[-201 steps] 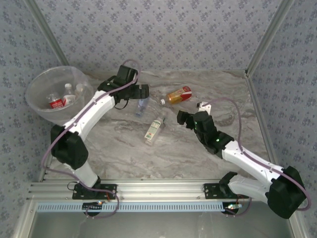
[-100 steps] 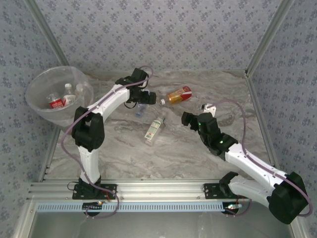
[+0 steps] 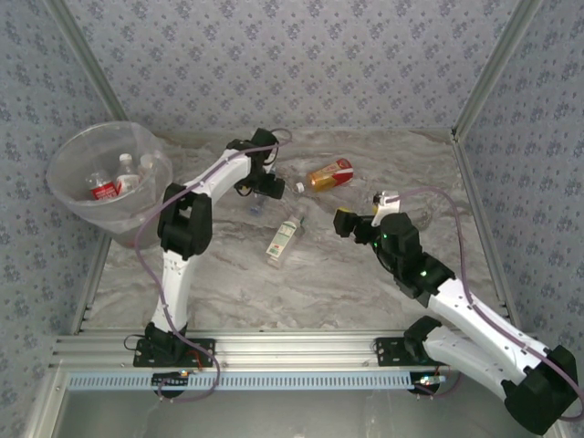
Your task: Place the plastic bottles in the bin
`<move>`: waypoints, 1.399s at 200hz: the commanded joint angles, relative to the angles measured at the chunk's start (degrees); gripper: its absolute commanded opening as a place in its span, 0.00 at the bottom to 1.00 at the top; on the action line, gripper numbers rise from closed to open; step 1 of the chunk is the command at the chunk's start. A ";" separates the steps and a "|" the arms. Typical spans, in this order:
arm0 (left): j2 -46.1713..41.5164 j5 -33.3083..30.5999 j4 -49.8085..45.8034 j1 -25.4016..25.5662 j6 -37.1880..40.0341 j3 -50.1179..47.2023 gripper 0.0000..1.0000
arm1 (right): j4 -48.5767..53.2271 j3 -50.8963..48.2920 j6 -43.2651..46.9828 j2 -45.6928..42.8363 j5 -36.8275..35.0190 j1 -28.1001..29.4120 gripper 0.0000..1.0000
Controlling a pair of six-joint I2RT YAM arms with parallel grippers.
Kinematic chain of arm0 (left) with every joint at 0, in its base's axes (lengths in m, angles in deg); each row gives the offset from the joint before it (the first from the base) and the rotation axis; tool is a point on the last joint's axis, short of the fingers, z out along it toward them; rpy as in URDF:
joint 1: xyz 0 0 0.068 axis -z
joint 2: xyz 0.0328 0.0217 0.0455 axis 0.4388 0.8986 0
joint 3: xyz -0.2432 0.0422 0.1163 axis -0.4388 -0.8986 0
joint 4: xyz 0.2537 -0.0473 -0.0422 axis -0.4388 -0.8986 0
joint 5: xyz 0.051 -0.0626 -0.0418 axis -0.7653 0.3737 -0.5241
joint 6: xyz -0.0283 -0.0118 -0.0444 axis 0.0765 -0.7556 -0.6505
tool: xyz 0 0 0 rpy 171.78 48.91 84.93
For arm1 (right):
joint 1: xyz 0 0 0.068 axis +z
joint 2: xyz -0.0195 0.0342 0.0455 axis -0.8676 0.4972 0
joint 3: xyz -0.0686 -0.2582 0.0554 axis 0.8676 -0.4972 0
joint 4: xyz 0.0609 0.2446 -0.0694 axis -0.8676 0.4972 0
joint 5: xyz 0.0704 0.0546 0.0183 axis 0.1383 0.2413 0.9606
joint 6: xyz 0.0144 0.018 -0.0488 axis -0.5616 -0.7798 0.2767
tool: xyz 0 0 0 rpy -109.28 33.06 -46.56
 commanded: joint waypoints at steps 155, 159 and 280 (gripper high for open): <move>3.53 4.28 10.72 -1.28 0.55 -4.79 0.67 | -6.59 -1.49 9.90 -0.82 3.93 2.88 1.00; 3.48 4.21 11.12 -1.26 0.56 -5.11 0.67 | -6.55 -1.40 9.84 -0.59 3.94 2.97 1.00; -2.17 1.88 16.63 -1.24 -3.19 -10.83 0.48 | -6.32 -0.44 9.93 2.17 3.92 3.03 1.00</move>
